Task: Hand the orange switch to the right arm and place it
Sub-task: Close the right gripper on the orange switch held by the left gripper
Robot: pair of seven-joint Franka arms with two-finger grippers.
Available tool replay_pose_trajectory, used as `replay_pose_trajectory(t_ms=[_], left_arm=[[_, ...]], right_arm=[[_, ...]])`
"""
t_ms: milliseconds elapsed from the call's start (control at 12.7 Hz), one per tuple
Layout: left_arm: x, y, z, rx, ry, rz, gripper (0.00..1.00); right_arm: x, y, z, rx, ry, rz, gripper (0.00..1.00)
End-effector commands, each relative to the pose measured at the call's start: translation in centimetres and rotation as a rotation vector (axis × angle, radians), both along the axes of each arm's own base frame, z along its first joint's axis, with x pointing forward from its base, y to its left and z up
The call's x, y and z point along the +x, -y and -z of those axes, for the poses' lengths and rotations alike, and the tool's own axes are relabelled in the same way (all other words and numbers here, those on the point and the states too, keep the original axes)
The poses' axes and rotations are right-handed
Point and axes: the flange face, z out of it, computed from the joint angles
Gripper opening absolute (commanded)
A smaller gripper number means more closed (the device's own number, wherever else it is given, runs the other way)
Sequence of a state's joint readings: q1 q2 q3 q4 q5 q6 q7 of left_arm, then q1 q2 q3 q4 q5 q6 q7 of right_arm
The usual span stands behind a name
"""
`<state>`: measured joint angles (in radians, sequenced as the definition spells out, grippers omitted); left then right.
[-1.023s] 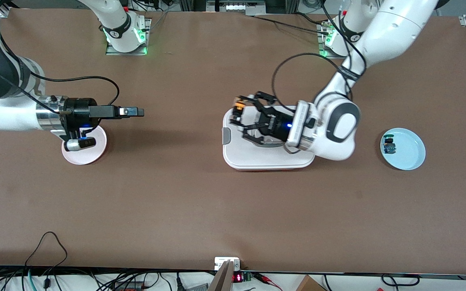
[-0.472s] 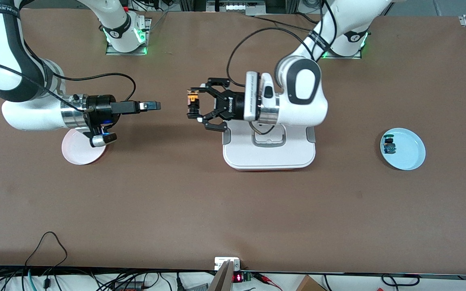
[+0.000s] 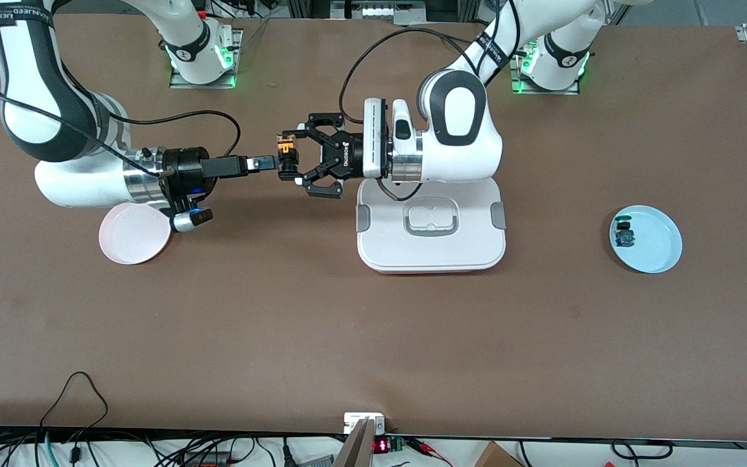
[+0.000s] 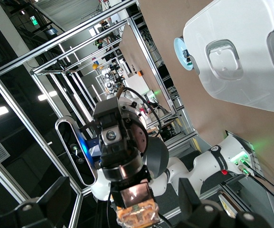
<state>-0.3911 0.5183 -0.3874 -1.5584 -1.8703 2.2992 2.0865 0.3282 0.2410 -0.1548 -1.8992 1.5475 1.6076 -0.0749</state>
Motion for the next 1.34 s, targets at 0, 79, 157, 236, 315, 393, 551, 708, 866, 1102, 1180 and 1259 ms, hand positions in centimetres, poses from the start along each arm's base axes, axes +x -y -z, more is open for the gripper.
replay_pose_trajectory(t_ms=[0, 79, 157, 236, 315, 393, 551, 708, 866, 1102, 1180, 1259], left_arm=[[0.3, 0.1, -0.5, -0.018, -0.014, -0.022, 0.00], [0.3, 0.2, -0.6, -0.019, -0.014, -0.020, 0.00], [0.3, 0.1, -0.5, -0.018, -0.014, -0.022, 0.00], [0.3, 0.2, -0.5, -0.018, -0.016, -0.021, 0.00], [0.3, 0.1, -0.4, -0.016, -0.013, -0.021, 0.00], [0.3, 0.1, -0.4, -0.017, -0.014, -0.022, 0.00], [0.3, 0.1, -0.4, -0.017, -0.011, -0.020, 0.00], [0.3, 0.1, -0.3, -0.014, -0.012, -0.021, 0.00], [0.3, 0.1, -0.2, -0.015, -0.013, -0.020, 0.00], [0.4, 0.1, 0.1, -0.012, -0.017, -0.021, 0.00], [0.4, 0.1, 0.1, -0.013, -0.017, -0.020, 0.00], [0.4, 0.1, 0.1, -0.013, -0.017, -0.020, 0.00]], right_arm=[[-0.4, -0.2, 0.2, 0.026, 0.000, -0.003, 1.00], [-0.8, -0.4, 0.6, 0.040, 0.003, -0.024, 1.00], [-1.1, -0.5, 0.8, 0.055, 0.010, -0.045, 1.00], [-1.3, -0.6, 1.0, 0.066, 0.018, -0.059, 1.00], [-1.5, -0.7, 1.2, 0.075, 0.022, -0.071, 1.00], [-1.6, -0.8, 1.6, 0.083, 0.031, -0.081, 1.00], [-1.7, -1.2, 1.5, 0.087, 0.048, -0.088, 1.00], [-1.6, -1.2, 1.5, 0.082, 0.049, -0.078, 0.99], [-1.2, -1.1, 1.6, 0.079, 0.050, -0.054, 0.99], [-0.8, -1.7, 1.7, 0.082, 0.050, -0.010, 0.98], [-0.9, -2.1, 1.5, 0.099, 0.046, -0.005, 0.97], [-0.8, -2.1, 1.6, 0.097, 0.046, 0.001, 0.97]])
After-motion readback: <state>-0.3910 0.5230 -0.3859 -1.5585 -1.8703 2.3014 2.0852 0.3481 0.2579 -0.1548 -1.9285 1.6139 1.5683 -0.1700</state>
